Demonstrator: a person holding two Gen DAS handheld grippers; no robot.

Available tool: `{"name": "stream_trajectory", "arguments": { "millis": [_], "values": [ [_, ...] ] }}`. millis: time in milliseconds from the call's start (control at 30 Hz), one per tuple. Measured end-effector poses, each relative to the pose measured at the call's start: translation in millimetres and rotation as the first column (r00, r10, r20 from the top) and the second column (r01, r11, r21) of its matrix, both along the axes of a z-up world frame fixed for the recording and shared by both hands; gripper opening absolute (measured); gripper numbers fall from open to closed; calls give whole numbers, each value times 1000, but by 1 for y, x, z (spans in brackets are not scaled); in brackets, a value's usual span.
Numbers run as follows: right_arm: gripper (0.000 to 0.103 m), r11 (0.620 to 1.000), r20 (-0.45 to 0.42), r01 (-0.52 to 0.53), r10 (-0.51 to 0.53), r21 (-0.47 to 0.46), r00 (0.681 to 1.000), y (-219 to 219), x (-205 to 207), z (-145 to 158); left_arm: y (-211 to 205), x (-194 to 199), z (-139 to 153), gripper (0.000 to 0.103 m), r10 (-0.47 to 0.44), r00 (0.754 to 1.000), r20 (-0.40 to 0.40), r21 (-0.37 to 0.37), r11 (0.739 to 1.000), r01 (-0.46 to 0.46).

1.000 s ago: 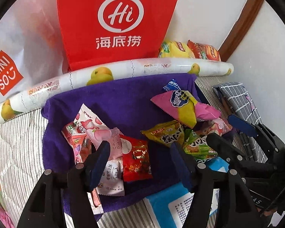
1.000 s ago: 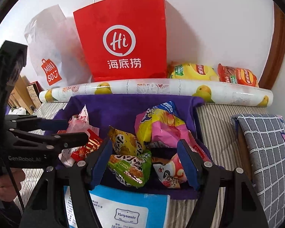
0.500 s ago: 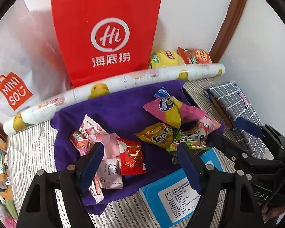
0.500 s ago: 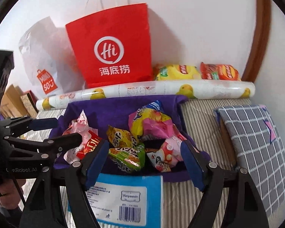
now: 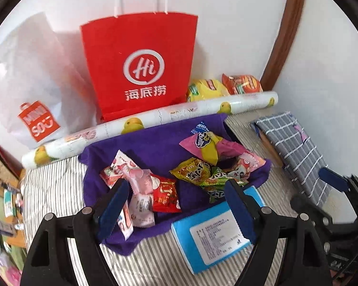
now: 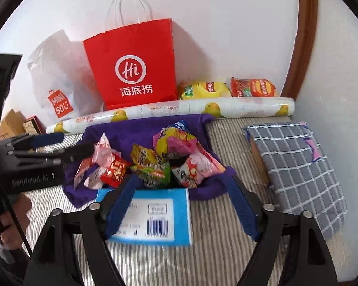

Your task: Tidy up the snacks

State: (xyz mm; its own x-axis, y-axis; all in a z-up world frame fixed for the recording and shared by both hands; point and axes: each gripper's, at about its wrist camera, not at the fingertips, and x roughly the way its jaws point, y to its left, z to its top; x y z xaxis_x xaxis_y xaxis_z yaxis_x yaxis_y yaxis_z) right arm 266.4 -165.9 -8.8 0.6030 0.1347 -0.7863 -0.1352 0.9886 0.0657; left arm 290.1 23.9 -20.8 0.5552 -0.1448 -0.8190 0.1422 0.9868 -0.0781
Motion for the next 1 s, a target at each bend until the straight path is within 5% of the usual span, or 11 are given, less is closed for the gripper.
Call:
{"name": "stream_trajectory", "arguments": {
  "millis": [300,1000],
  "values": [
    [101,998,90,43,-38,-51,995,-7,-60,30,2,-73,23,88,36,998,42,-71,997,-33],
    [101,998,172,66,-62,-16,983,-43,-200,60,-44,-229,57,89,75,974,215,-24,997,-71]
  ]
}}
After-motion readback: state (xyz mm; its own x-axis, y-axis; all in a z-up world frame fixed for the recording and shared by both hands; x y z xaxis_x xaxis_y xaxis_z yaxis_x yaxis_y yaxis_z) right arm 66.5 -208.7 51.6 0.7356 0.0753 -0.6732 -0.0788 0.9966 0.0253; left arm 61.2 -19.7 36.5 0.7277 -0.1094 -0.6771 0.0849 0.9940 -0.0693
